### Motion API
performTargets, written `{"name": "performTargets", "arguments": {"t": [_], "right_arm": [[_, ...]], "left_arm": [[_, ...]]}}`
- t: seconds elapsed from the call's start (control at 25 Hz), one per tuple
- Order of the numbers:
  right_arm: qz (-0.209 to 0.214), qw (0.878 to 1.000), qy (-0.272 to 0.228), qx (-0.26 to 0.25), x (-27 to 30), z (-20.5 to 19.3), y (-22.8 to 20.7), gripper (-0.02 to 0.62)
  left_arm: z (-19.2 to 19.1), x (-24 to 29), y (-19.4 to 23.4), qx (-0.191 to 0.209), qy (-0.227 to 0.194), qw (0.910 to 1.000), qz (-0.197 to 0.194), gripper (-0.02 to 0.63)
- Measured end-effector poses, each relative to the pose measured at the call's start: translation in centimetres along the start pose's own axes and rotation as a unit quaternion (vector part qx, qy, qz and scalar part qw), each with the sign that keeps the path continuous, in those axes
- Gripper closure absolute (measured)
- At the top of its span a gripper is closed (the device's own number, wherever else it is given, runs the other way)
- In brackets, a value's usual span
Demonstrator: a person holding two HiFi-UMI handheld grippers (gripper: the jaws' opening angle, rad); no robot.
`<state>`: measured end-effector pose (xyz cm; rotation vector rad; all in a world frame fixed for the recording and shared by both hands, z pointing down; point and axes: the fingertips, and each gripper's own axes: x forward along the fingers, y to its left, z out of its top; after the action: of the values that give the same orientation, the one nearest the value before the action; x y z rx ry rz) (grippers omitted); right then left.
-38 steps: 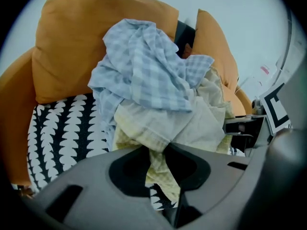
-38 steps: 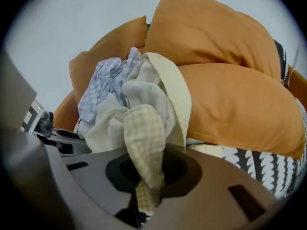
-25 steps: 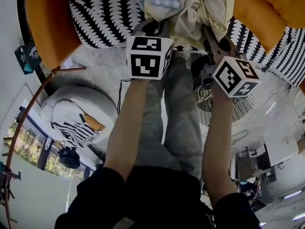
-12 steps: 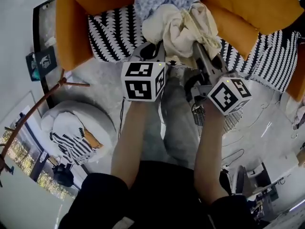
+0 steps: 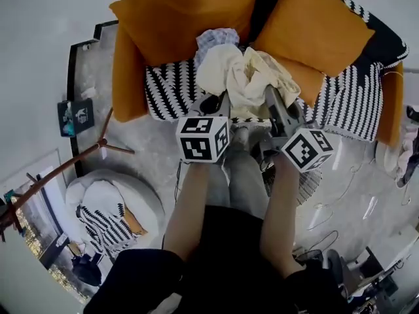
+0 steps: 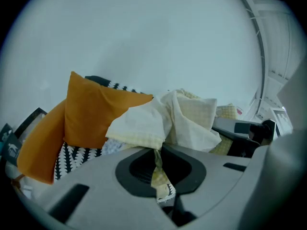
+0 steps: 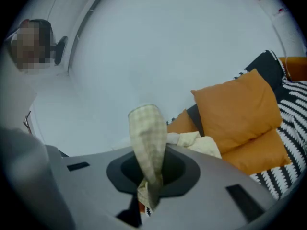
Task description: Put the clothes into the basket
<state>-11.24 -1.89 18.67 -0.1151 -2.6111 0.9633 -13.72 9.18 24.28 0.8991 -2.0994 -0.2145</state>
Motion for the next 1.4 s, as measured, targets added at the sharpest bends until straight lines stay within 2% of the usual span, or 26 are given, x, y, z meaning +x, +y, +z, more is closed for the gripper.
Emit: {"name": "performTargets", "arguments": {"t": [0.2,0.44,0.6,0.76,0.96,1.12,1.2,1.32,1.4], "right_arm": [[-0.015,0.998,-0.059,-0.007,-3.0,4.4,3.3,0.554],[-0.042,0.987,-0.154,-0.02,-8.9,10.4,3.4,0.554],[-0.071,0.977,-0.198,-0.026,-13.7,12.7,2.6,0.554],[-0.104,0.966,-0.233,-0.028,-19.9,13.8,1.0,0.554],[-0.171,0.947,-0.267,-0.055,-31.9,13.4,-1.0,0.554],[-0.208,0.93,-0.295,-0.064,-36.1,12.8,-2.8,0.554],[-0.236,0.918,-0.314,-0.059,-40.7,11.7,-3.5,0.554],[-0.288,0.893,-0.341,-0.046,-50.3,9.1,-3.5,0.554],[-0.32,0.88,-0.35,-0.037,-54.7,7.1,-3.7,0.554]], "left_arm": [[2.9,-2.8,-4.1,0.031,-0.009,0.9984,-0.046,0.583],[6.5,-3.1,-11.5,0.114,-0.016,0.987,-0.112,0.583],[6.2,-3.4,-16.9,0.154,-0.009,0.976,-0.154,0.583],[4.0,-3.6,-22.8,0.184,0.005,0.9635,-0.194,0.583],[-2.0,-5.1,-32.6,0.24,0.044,0.9311,-0.271,0.583],[-4.8,-4.3,-36.5,0.268,0.063,0.9062,-0.321,0.583],[-7.9,-5.5,-39.8,0.287,0.078,0.8894,-0.347,0.583],[-13.9,-9.5,-46.0,0.322,0.101,0.8593,-0.385,0.583],[-17.3,-11.0,-48.5,0.338,0.12,0.8416,-0.404,0.583]]}}
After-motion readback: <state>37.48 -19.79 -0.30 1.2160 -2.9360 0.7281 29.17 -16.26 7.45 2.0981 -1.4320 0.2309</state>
